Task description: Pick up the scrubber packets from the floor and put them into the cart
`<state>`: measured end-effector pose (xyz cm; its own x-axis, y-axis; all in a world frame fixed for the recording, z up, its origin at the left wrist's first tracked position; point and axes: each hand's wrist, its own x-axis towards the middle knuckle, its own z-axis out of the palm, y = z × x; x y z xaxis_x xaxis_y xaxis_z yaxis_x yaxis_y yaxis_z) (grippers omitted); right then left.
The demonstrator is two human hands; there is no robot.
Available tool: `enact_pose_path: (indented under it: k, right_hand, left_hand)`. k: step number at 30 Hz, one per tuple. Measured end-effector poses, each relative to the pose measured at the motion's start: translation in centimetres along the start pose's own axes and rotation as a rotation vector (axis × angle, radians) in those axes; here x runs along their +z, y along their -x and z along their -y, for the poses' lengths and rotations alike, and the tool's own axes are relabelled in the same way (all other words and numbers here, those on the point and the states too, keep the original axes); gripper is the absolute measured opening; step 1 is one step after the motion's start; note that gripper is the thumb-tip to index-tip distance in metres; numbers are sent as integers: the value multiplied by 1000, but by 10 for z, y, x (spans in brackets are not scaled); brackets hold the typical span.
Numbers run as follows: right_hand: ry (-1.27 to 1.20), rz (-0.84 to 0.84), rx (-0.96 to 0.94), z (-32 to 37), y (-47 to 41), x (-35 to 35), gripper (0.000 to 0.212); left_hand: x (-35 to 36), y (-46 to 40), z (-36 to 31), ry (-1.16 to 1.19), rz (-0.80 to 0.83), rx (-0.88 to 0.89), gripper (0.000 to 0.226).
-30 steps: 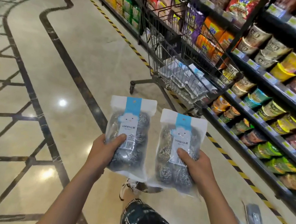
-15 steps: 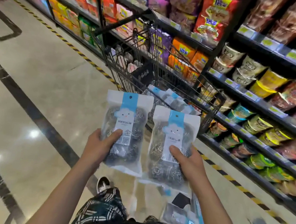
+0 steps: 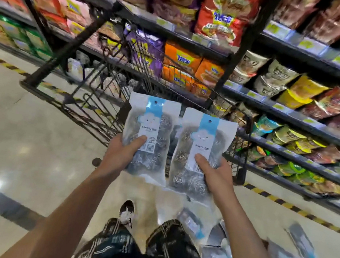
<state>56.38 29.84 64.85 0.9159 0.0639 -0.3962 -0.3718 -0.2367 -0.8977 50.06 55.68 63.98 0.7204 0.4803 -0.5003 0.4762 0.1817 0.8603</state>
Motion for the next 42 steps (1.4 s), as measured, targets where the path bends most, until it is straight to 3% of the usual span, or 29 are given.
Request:
enact_pose_path:
  k: [2,6,8,10,12,14,17,18,19,21,23,26,30,37,42]
  right_hand:
    - [-4,-51,15,8,-32,12,26]
    - [36,-105,36,5,-103,31,18]
    - [53,-102,72,-9,-142,43,30]
    - [90,-108,128,-37,-183,55,46]
    - [127,-85,202,-70,-219,64,44]
    - [170,-46,282,-96,-245,72,24]
    - [245,-12,337,-126,-279,80,20]
    - [274,-11,333,-134,-286,83,25]
    - [310,-23,350,-140,-291,87,45]
    - [353,-64,335,-145,-297,95,76]
    - [419,-83,292,-148,-298,99,84]
    - [567,-52,186,-145,-295,95,93]
    - [798,71,151,-149,-292,88,64]
    - [863,98,233,-136,-286,91,57]
    - [961,129,264,-81,-267,77,46]
  left_hand:
    - [6,-48,-16,-60,21,-9,43]
    - [25,-150,-23,-328,50,37,86]
    - [42,-187,-23,-397,76,19,85]
    - [59,-225,-10,-385,101,-26,70]
    - [73,-264,18,-410,112,-103,58]
    - [81,-295,52,-412,105,-209,53]
    - [82,-331,96,-418,91,-345,60]
    - [82,-340,106,-443,97,-372,64]
    - [83,-348,114,-481,116,-388,66]
    - [88,-357,120,-549,169,-403,54]
    - [92,-364,123,-635,207,-388,49]
    - [98,-366,122,-776,223,-303,72]
    - [94,-358,124,-920,280,-153,77]
    - [91,-348,114,-1046,282,-262,66]
    - [90,-311,58,-1226,293,-125,59]
